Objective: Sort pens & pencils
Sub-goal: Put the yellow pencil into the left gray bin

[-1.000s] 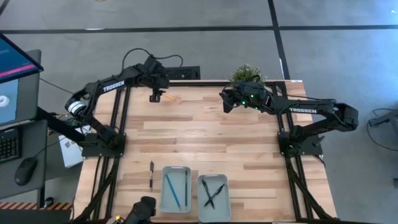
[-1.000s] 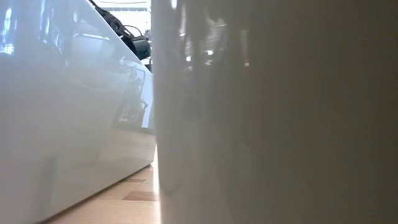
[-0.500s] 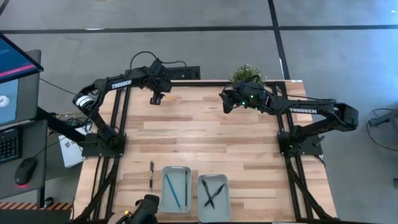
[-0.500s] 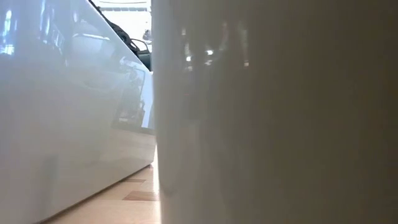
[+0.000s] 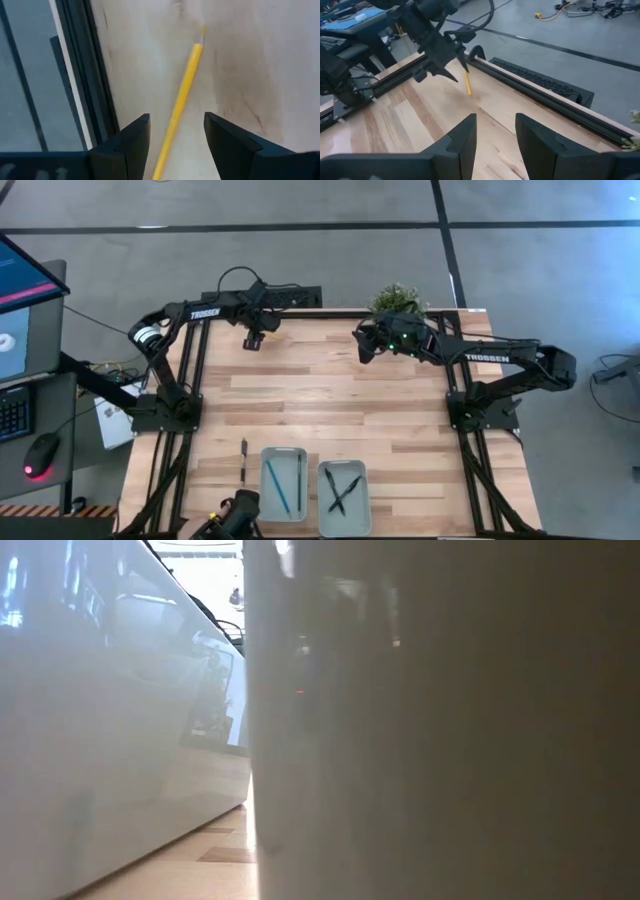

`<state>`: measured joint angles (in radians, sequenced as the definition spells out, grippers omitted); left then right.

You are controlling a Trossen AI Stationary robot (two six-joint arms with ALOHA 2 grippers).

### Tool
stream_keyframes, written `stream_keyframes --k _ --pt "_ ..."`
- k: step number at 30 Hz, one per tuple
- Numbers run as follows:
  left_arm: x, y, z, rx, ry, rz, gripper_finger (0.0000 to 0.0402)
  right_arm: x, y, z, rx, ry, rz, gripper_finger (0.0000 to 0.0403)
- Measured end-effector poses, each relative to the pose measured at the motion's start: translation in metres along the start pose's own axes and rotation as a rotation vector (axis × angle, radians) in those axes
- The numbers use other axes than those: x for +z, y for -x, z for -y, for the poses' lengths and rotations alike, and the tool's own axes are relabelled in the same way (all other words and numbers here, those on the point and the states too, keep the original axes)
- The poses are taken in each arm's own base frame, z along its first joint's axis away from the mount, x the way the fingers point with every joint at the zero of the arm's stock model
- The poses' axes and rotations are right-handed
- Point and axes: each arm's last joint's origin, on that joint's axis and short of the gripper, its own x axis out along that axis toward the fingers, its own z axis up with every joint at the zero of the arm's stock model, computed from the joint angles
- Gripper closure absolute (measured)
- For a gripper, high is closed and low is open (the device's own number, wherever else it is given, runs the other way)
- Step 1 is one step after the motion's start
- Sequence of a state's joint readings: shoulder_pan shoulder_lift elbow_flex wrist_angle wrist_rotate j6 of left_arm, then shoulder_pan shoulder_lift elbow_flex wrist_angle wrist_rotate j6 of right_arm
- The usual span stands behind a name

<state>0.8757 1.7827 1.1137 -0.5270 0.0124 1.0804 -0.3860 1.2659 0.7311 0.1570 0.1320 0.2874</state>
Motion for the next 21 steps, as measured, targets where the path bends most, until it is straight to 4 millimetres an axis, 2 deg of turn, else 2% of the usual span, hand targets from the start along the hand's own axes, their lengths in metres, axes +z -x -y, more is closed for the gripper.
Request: stream_keyframes --k 5,10,17,21 --pt "-0.0011 -0.001 0.0022 -0.025 -0.019 -0.01 0.0224 -0.0005 0.0002 -0.0017 0.006 0.002 -0.001 0.0246" --pt "-0.0006 -0.001 0.0033 -0.033 0.046 -0.011 0.0224 -0.0005 0.0002 -0.0016 0.006 0.002 -0.001 0.0246" --pt "0.0016 -0.001 0.0027 0.024 0.128 -0.072 0.0224 -0.0005 0.0002 -0.0016 0.006 0.002 -0.001 0.0246" --pt "0.0022 -0.0008 0.0017 0.051 0.107 -0.091 0.0224 -0.0005 0.0002 -0.0016 0.006 0.002 -0.001 0.0246"
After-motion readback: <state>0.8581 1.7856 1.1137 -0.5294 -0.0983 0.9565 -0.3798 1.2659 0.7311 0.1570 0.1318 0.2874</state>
